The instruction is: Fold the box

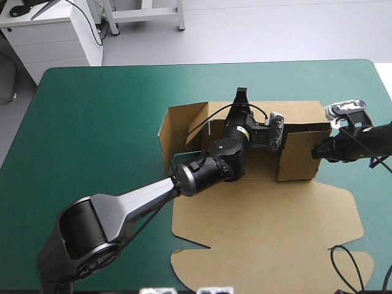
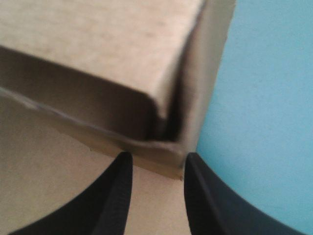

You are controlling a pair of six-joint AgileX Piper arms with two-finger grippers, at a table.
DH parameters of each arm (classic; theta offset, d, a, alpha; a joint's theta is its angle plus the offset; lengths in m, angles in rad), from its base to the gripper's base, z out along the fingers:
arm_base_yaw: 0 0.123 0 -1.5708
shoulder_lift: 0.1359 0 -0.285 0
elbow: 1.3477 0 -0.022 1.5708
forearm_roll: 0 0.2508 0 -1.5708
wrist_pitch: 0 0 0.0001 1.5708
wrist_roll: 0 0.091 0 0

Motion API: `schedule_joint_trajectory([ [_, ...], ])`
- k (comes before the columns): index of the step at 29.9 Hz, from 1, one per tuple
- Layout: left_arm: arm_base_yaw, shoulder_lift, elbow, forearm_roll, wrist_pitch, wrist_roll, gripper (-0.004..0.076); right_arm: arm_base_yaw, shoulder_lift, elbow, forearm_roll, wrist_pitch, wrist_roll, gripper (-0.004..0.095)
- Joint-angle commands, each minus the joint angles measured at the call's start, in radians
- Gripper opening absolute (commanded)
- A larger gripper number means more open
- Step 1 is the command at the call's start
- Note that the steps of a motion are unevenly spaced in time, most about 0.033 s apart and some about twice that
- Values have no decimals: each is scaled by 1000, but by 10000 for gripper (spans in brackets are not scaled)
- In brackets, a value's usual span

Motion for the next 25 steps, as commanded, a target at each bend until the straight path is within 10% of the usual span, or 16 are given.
schedule_joint_trajectory([
  [1,-9,-50,-22,-2,-10,-17,-8,0,-39,-23,44,25,7,340],
  [20,-9,-50,-22,0,-15,-17,-8,0,23,-21,140,-189,-146,395],
  [25,-9,-50,-22,0,-26,-17,-8,0,49,-21,142,-234,-146,211],
])
